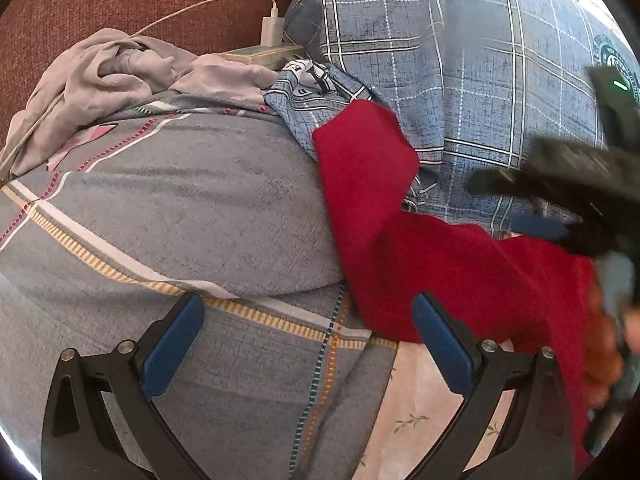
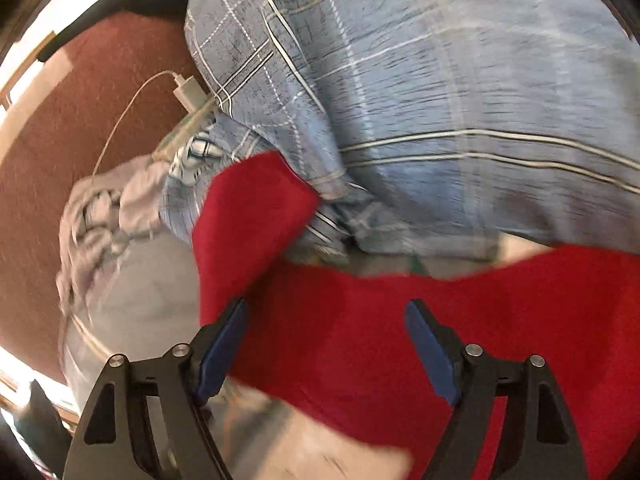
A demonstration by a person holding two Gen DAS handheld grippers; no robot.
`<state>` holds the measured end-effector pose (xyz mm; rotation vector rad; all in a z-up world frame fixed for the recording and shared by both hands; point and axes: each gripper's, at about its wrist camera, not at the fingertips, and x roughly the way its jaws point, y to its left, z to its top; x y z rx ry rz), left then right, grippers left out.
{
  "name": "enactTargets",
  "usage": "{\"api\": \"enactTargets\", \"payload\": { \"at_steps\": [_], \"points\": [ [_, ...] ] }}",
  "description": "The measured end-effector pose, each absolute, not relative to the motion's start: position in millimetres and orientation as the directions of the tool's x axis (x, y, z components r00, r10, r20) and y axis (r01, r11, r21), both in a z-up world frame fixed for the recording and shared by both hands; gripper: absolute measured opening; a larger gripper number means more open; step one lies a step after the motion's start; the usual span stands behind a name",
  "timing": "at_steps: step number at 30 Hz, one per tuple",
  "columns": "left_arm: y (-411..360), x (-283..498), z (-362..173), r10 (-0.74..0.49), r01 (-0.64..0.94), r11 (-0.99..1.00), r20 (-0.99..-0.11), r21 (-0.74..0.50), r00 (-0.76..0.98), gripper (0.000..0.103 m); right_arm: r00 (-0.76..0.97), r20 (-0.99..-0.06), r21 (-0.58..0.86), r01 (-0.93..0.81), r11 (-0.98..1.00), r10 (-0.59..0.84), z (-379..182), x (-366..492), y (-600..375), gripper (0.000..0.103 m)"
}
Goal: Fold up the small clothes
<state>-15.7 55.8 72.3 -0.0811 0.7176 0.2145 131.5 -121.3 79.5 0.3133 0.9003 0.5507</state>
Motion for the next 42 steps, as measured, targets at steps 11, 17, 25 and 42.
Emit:
{"api": "enactTargets", "payload": {
  "at_steps": [11, 17, 25, 42],
  "points": [
    [61.0, -11.4, 74.5, 0.143, -0.215, 0.976, -0.652, -0.032, 0.745, 0.103, 0.375, -0.593, 0.628, -0.338, 0.701, 0.712, 57.6, 201.4, -66.2, 0.042],
    [58.2, -10.8, 73.6, 0.152, -0.215, 0.976, -0.647, -0.019, 0.747, 0.103, 0.383, -0.592, 0.603, -0.373, 0.705, 0.709, 59.9, 202.0, -45.1, 0.005],
    [60.3, -12.7, 74.4, 0.146, -0.224, 0.974, -0.638, -0.044, 0.756, 0.103, 0.516, -0.518, 0.553, -0.406, 0.727, 0.682, 110.1, 151.3, -89.2, 0.004],
    [48.2, -21.6, 68.6, 0.112, -0.206, 0.976, -0.642, -0.074, 0.759, 0.103, 0.795, -0.479, 0.484, -0.114, 0.868, 0.372, 141.6, 10.2, -340.4, 0.003]
  ]
}}
